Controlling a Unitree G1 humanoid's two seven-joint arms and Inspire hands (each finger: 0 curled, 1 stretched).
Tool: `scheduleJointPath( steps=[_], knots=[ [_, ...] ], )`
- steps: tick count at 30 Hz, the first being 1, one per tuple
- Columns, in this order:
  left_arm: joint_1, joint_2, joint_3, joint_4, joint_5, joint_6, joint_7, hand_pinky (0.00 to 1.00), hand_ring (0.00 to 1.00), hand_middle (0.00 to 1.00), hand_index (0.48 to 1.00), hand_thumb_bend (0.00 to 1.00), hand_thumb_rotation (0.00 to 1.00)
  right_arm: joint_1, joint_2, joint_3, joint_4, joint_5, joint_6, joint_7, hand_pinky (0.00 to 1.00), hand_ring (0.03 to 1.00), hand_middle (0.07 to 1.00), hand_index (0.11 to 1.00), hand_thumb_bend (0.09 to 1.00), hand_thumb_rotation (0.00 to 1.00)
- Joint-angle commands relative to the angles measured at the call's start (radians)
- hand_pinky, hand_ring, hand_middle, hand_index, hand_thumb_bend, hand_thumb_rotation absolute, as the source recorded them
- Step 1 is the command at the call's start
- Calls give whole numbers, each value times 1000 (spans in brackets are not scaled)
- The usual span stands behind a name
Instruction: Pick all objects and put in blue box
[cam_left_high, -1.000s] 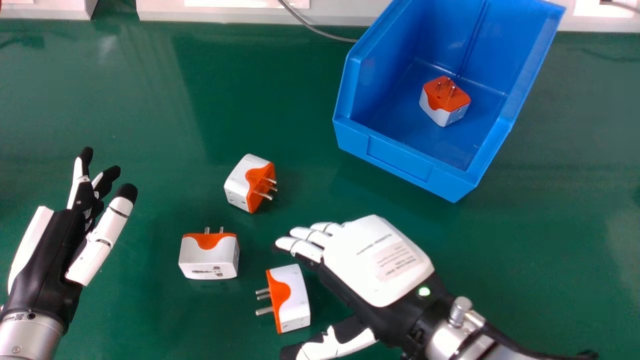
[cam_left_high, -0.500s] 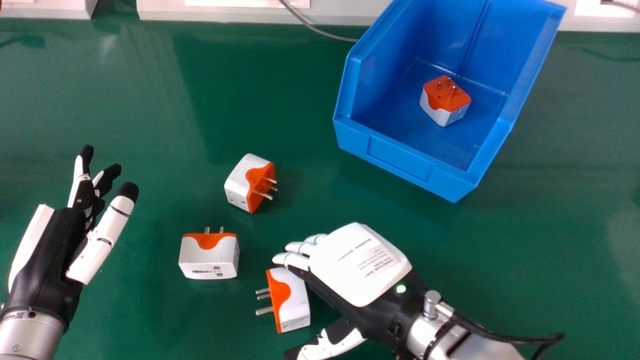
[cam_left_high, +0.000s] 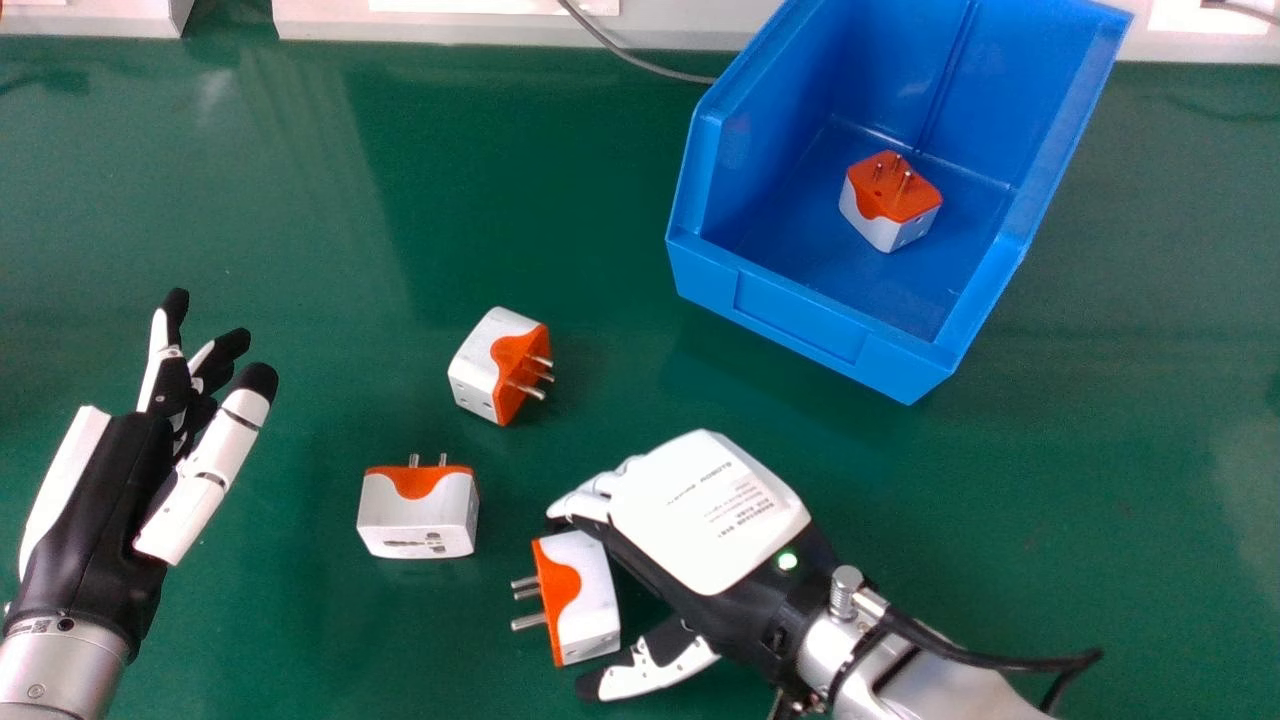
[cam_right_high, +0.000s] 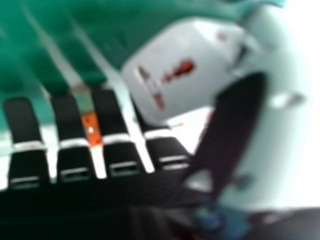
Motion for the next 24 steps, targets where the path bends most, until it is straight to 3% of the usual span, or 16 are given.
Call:
scheduleJointPath(
  steps=[1, 5, 10, 16, 24],
  knots=[
    [-10, 12, 8, -8, -12, -19, -7, 991, 974, 961, 934, 407, 833, -23, 11, -7, 30, 16, -8, -39, 275, 320, 379, 486, 499, 173],
    [-11, 12, 11, -8, -14, -18, -14, 997, 977, 962, 936, 413, 836, -34, 23, -23, 57, 92, -21, -15, 155, 218, 296, 474, 488, 150],
    [-10, 15, 11, -12, 2, -14, -6, 995, 971, 957, 932, 423, 832, -40, 22, -29, 56, 143, -22, 33, 161, 226, 309, 474, 480, 151],
    [-9, 20, 12, -8, -3, -19, -13, 1000, 978, 962, 936, 432, 826, -29, 28, -34, 43, 161, 1, 45, 151, 212, 289, 473, 483, 148],
    [-7, 19, 13, -8, -4, -23, -9, 993, 972, 959, 931, 407, 827, 20, 20, -56, -70, 167, 44, 59, 131, 191, 271, 472, 486, 146]
  ],
)
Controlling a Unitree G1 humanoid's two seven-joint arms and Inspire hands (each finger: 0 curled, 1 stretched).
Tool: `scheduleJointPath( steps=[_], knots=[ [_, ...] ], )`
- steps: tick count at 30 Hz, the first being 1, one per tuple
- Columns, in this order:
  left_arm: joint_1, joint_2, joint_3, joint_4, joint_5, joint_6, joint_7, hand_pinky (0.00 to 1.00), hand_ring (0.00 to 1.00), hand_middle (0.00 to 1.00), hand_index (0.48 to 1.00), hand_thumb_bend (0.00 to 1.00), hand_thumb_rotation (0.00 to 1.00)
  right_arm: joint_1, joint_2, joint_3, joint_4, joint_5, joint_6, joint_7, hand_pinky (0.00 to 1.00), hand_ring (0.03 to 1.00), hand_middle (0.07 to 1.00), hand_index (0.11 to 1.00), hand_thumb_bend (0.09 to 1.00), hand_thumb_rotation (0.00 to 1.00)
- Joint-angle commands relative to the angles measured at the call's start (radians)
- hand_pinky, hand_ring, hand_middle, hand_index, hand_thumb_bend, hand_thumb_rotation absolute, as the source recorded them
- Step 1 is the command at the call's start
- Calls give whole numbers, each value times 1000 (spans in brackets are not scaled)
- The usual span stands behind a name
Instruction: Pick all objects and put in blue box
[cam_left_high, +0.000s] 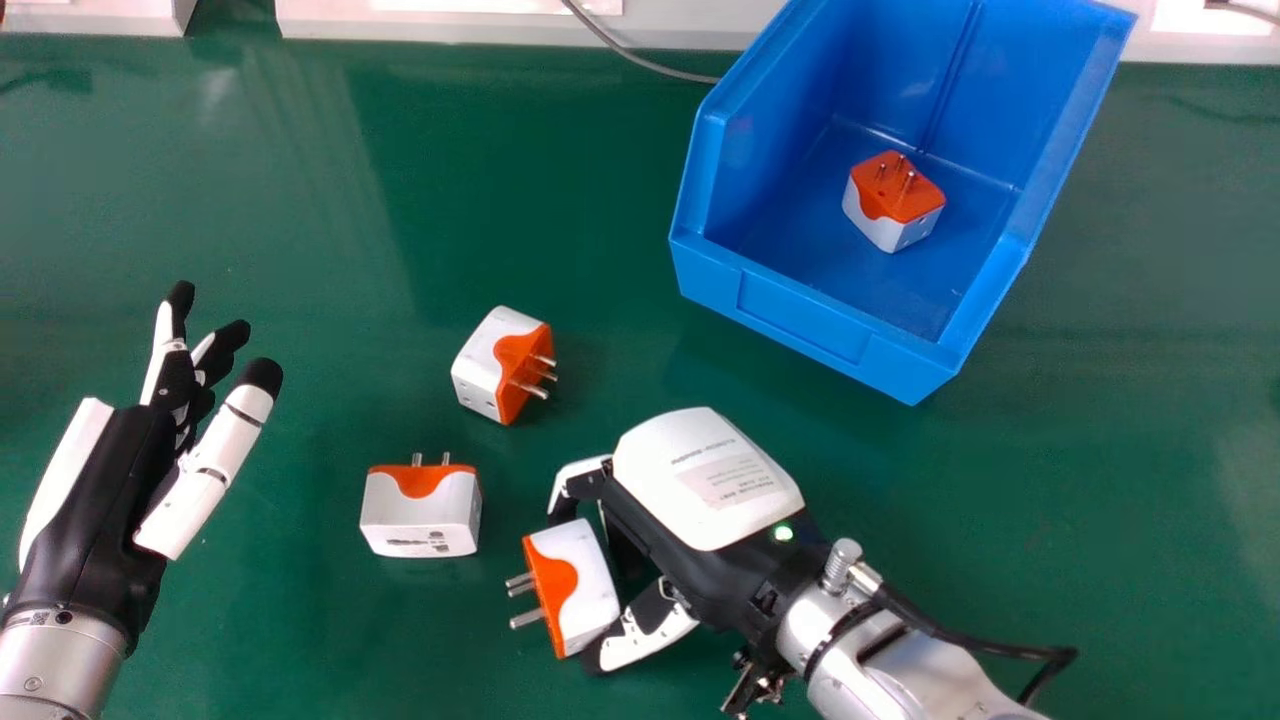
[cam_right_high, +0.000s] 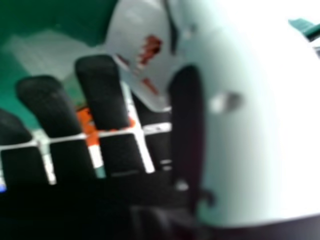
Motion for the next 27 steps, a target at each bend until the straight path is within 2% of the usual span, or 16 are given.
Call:
scheduleJointPath(
  steps=[1, 3, 5, 6, 7, 9, 13, 15, 19, 21, 24, 26, 27],
  knots=[
    [0, 10, 11, -8, -5, -23, 1, 990, 971, 960, 930, 407, 827, 20, -10, -30, -90, 2, 31, 19, 126, 186, 264, 471, 486, 145],
    [-1, 10, 11, -5, -6, -28, -1, 982, 971, 961, 931, 406, 829, 43, -13, -48, -165, 3, 65, 53, 116, 176, 255, 471, 486, 146],
    [1, 9, 11, -8, -1, -22, 5, 974, 969, 961, 929, 389, 831, 58, -15, -62, -219, -3, 86, 59, 107, 165, 246, 470, 487, 145],
    [0, 9, 11, -7, -2, -23, 5, 974, 968, 960, 927, 375, 831, 60, -19, -67, -240, -10, 91, 63, 103, 159, 240, 470, 488, 144],
    [0, 6, 13, -9, -10, -17, 4, 970, 968, 961, 929, 378, 832, 61, -23, -74, -262, -18, 100, 67, 100, 156, 236, 470, 489, 142],
    [1, 8, 12, -9, -15, -16, -3, 987, 979, 967, 933, 400, 831, 48, -38, -100, -314, -20, 124, 114, 92, 145, 224, 470, 490, 139],
    [-1, 6, 11, -12, -16, -13, -3, 1000, 986, 970, 936, 416, 857, -19, -47, -172, -357, -40, 185, 156, 89, 144, 224, 470, 489, 141],
    [-4, 10, 10, -9, -13, -12, -4, 999, 987, 973, 938, 406, 862, -73, -50, -203, -358, -64, 228, 178, 87, 145, 227, 470, 491, 142],
    [-10, 11, 9, -8, -10, -4, -3, 1000, 984, 971, 938, 414, 869, -213, -67, -250, -314, -111, 313, 244, 120, 193, 282, 474, 486, 147],
    [-14, 8, 8, -6, -11, -5, -2, 1000, 982, 970, 937, 410, 869, -284, -70, -269, -279, -118, 354, 279, 173, 261, 359, 480, 486, 144],
    [-17, 6, 8, -2, -8, -10, 2, 985, 973, 964, 930, 395, 855, -387, -77, -277, -207, -141, 408, 303, 188, 272, 400, 487, 491, 136],
    [-21, 6, 8, 6, -9, -16, 1, 982, 973, 963, 930, 395, 861, -445, -82, -271, -145, -164, 432, 301, 186, 266, 383, 487, 493, 134],
    [-22, 7, 7, 5, -6, -13, 2, 980, 973, 963, 931, 402, 861, -466, -83, -268, -115, -170, 438, 289, 179, 257, 415, 486, 503, 86]
  ],
)
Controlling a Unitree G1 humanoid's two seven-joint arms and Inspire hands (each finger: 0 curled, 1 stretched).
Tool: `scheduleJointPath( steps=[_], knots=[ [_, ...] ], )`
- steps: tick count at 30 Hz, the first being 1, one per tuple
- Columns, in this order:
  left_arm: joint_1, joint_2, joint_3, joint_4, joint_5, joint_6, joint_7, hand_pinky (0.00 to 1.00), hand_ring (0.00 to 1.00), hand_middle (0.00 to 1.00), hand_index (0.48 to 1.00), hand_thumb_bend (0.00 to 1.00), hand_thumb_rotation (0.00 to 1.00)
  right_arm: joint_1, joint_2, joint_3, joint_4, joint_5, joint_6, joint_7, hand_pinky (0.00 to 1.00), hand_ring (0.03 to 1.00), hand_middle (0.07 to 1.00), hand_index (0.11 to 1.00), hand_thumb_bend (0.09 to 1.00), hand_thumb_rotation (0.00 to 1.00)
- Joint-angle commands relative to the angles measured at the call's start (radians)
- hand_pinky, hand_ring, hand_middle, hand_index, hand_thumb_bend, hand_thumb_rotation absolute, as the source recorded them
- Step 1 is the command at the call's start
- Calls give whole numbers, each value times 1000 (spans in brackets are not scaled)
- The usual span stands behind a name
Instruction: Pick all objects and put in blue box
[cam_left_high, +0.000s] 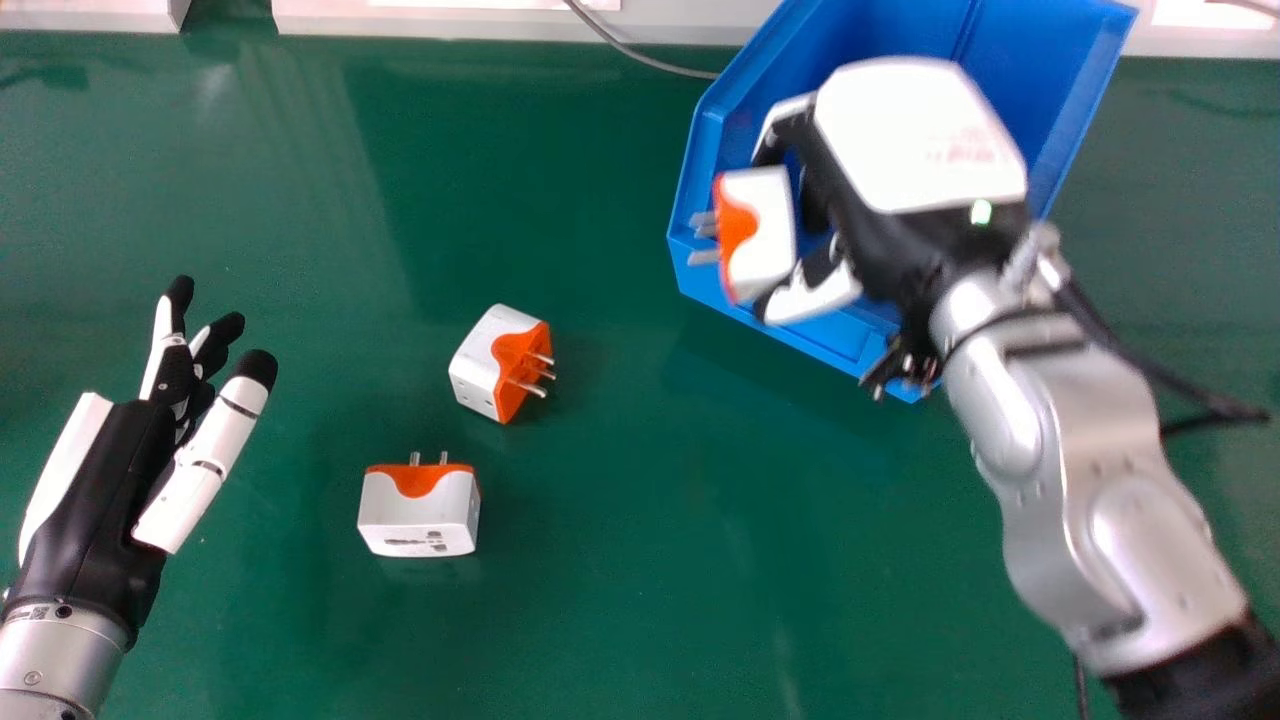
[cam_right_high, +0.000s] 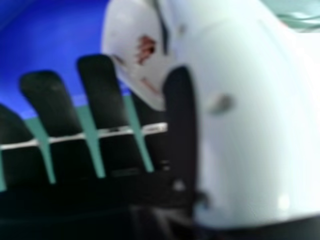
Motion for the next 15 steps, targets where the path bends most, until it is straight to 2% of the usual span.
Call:
scheduleJointPath(
  steps=[1, 2, 4, 7, 8, 11, 15],
  knots=[
    [-6, 7, 6, -11, -2, -7, 7, 981, 973, 962, 931, 410, 861, -83, -11, 0, 57, -37, 20, -28, 169, 245, 443, 486, 512, 43],
    [-5, 6, 6, -14, -3, -5, 7, 985, 973, 960, 929, 409, 859, -108, -9, 4, 95, -40, 26, -39, 152, 225, 452, 485, 516, 28],
    [-4, 7, 6, -13, -8, -13, 1, 990, 976, 963, 931, 405, 853, -166, -14, 19, 187, -50, 19, -62, 152, 227, 465, 485, 522, 9],
    [0, 6, 7, -17, -10, -10, 0, 987, 977, 966, 933, 408, 854, -263, -18, 54, 315, -54, 26, -18, 137, 201, 469, 492, 523, 1],
    [1, 5, 8, -16, -10, -15, 0, 990, 980, 968, 932, 407, 854, -296, -22, 73, 361, -64, 28, -6, 153, 220, 470, 494, 523, 0],
    [10, 6, 7, -31, -1, -4, 6, 994, 979, 966, 931, 419, 866, -368, 1, 86, 482, -37, 46, -21, 189, 276, 472, 488, 523, 0],
    [12, 4, 9, -25, -5, -16, 6, 1000, 983, 968, 930, 415, 856, -458, 33, 103, 628, 1, 71, -13, 251, 360, 441, 529, 515, 6]
  ],
)
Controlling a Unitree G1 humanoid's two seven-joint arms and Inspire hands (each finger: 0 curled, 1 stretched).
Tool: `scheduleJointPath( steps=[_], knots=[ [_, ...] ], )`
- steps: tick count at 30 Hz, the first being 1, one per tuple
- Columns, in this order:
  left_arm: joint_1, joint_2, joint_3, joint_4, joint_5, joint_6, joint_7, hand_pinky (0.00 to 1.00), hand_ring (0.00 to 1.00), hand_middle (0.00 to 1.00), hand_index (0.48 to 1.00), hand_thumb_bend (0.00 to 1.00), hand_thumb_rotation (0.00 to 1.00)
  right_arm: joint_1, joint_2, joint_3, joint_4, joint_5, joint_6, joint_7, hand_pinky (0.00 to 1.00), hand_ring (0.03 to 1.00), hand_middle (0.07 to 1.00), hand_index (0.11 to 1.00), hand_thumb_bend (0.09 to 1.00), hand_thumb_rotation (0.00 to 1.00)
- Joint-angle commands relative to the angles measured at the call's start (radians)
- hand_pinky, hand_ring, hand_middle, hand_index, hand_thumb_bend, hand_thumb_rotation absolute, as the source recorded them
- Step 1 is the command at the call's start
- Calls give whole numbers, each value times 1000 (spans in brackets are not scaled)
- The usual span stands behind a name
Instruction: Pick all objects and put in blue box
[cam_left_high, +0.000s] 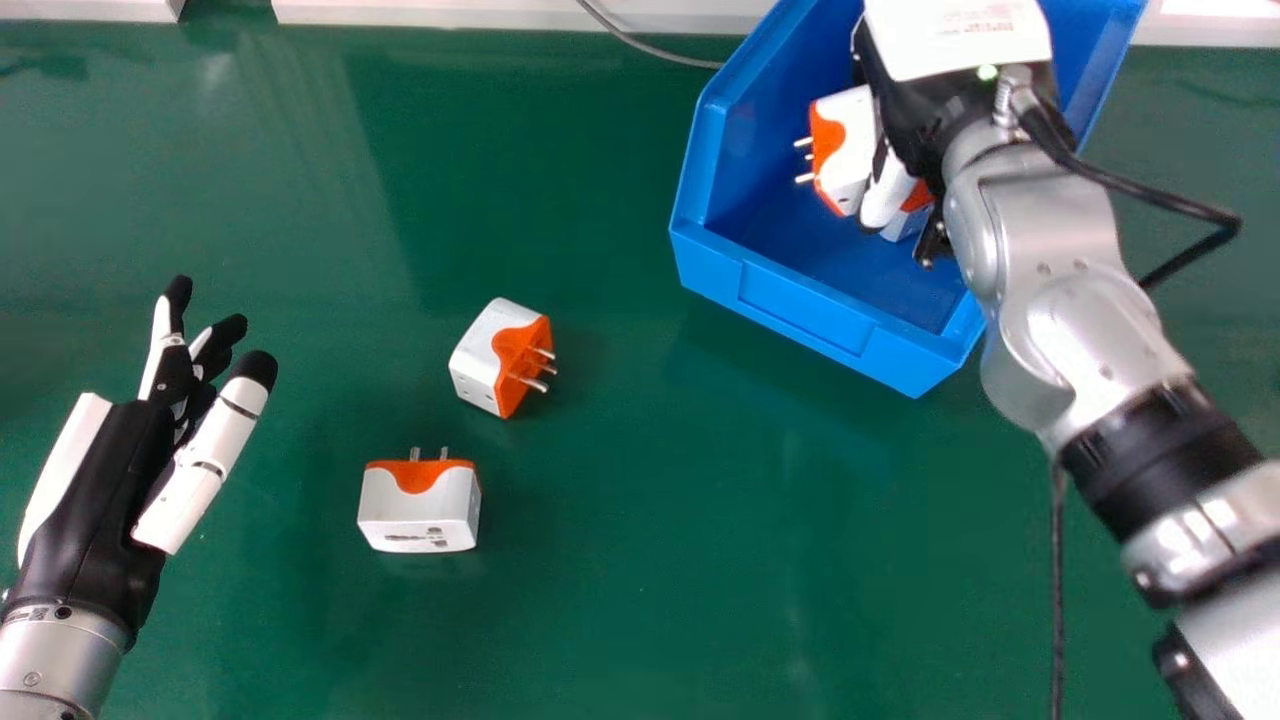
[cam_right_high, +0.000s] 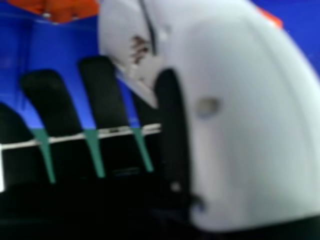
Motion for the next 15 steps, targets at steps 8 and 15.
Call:
scheduleJointPath(
  steps=[8, 15],
  knots=[
    [15, 0, 8, -31, -3, -18, 10, 977, 967, 957, 926, 413, 884, -163, 60, 36, 214, 56, 47, -71, 211, 302, 442, 516, 517, 5],
    [18, 1, 5, -51, 4, 5, 14, 991, 975, 963, 932, 405, 859, -159, 69, 59, 249, 89, 33, -201, 189, 270, 470, 486, 526, 2]
  ],
)
